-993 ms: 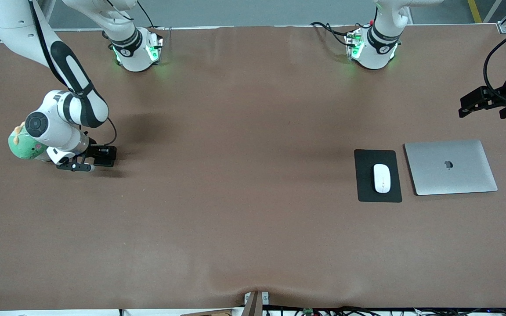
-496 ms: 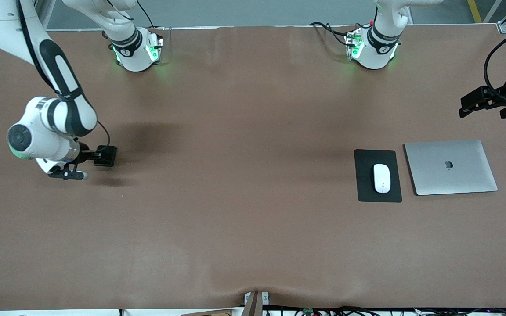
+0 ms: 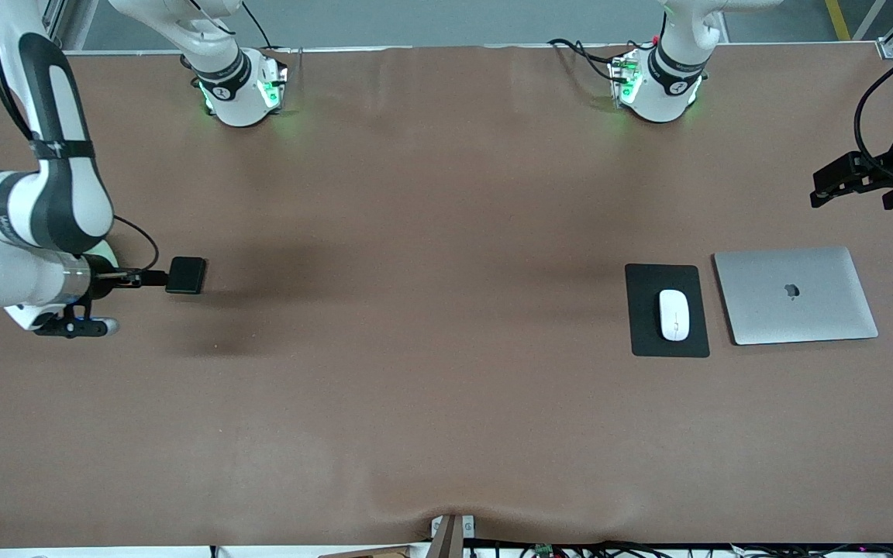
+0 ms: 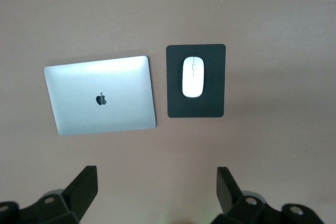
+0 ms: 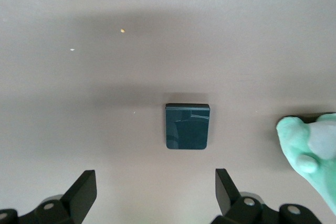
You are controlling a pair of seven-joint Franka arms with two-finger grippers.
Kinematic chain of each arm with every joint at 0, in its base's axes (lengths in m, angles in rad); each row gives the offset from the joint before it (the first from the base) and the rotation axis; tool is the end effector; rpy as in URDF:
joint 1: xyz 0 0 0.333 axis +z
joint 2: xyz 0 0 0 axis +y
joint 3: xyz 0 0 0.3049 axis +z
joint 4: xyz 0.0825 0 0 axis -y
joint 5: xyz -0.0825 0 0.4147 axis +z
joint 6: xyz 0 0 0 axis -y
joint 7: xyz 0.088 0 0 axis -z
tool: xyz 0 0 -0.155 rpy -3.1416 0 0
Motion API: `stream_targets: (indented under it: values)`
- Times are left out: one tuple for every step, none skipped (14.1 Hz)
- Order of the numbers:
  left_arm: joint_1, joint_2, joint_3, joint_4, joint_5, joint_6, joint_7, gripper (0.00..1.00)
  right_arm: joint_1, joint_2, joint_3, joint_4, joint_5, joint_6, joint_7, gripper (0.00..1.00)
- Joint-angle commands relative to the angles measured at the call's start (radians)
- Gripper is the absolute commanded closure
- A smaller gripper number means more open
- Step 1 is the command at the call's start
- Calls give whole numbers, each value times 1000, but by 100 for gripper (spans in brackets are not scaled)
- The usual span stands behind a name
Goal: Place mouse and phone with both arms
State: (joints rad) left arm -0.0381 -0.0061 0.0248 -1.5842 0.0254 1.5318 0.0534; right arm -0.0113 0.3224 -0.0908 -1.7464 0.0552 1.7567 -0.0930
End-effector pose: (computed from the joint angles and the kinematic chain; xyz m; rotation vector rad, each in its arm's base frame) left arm 0.5767 -0.0036 0.5590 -3.1147 0.1033 0.0729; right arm 0.6126 -0.0534 0.2966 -3.0521 0.0422 0.4720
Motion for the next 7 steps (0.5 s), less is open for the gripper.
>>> stream_targets:
  values:
    - [7, -11, -5, 1, 7, 4, 6, 0, 5, -49, 8, 74, -6, -81, 2, 0]
    - [7, -11, -5, 1, 7, 4, 8, 0, 10, -65, 9, 97, 2, -107, -5, 0]
    - [7, -11, -5, 1, 7, 4, 8, 0, 14, -68, 13, 147, 3, -153, -49, 0]
    - [7, -11, -5, 1, 7, 4, 8, 0, 19, -68, 20, 204, 8, -217, -104, 0]
    - [6, -11, -5, 1, 7, 4, 8, 0, 16, -66, 25, 244, 11, -250, -111, 0]
    - [7, -11, -5, 1, 7, 5, 8, 0, 19, -68, 26, 283, 12, -259, -120, 0]
    - [6, -11, -5, 1, 7, 5, 8, 0, 21, -66, 37, 318, 11, -287, -122, 0]
